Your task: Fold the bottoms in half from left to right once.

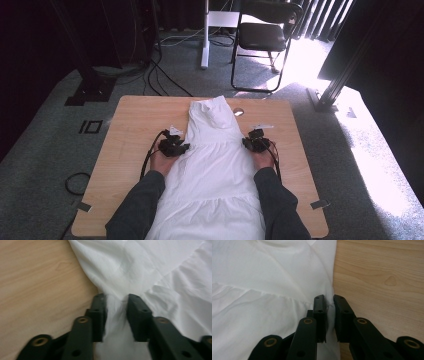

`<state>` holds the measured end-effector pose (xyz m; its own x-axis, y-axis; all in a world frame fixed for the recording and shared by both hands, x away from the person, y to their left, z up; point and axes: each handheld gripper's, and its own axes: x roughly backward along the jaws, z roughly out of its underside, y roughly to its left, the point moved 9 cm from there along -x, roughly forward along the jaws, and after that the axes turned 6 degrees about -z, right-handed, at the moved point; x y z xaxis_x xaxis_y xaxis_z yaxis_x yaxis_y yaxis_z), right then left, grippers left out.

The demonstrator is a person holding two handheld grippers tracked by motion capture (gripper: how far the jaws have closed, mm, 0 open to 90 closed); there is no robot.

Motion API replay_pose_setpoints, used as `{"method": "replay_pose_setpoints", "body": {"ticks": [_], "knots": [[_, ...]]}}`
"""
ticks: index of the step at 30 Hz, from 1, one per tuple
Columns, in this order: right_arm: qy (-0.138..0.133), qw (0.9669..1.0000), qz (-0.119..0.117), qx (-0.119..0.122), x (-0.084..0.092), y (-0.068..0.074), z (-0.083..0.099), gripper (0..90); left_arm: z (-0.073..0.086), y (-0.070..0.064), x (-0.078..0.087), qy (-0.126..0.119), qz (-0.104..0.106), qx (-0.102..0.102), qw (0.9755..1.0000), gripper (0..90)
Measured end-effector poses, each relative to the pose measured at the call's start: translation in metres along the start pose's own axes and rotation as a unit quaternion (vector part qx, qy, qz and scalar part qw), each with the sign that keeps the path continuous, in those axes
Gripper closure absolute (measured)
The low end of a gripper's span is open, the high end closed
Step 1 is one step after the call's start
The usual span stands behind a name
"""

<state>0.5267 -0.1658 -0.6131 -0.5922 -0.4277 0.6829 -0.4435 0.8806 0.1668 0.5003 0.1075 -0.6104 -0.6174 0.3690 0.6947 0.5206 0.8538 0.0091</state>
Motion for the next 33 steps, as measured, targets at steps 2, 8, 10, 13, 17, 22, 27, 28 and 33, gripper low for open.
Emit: {"method": "replay_pose_setpoints", "body": {"ticks": [2,8,10,13,17,22,27,28,33], "knots": [[0.002,1.0000,0.000,0.004,0.003,0.003,0.004,80.5,0.005,0.000,0.005,0.005,0.002,-0.002,1.0000,78.5],[0.009,0.9999,-0.008,0.008,0.016,0.014,0.019,80.4,0.026,-0.009,0.026,0.009,0.022,0.003,0.9997,82.9],[0.016,0.9996,-0.010,0.019,0.022,0.021,0.027,80.0,0.035,-0.015,0.035,0.009,0.025,0.003,0.9997,83.2],[0.019,0.9993,-0.019,0.026,0.029,0.029,0.036,79.8,0.049,-0.023,0.049,0.012,0.034,0.002,0.9993,83.6],[0.028,0.9980,-0.034,0.045,0.046,0.044,0.056,79.5,0.067,-0.035,0.067,0.017,0.047,-0.011,0.9987,83.9],[0.038,0.9962,-0.051,0.060,0.067,0.058,0.081,78.9,0.084,-0.050,0.085,0.021,0.058,-0.029,0.9977,83.6],[0.062,0.9940,-0.057,0.070,0.082,0.064,0.092,67.7,0.091,-0.056,0.091,0.018,0.059,-0.043,0.9972,81.8],[0.049,0.9942,-0.047,0.083,0.084,0.063,0.087,62.2,0.090,-0.056,0.090,0.017,0.062,-0.040,0.9971,81.7],[-0.002,0.9935,-0.055,0.099,0.081,0.069,0.047,54.3,0.087,-0.055,0.086,0.015,0.064,-0.036,0.9972,81.2]]}}
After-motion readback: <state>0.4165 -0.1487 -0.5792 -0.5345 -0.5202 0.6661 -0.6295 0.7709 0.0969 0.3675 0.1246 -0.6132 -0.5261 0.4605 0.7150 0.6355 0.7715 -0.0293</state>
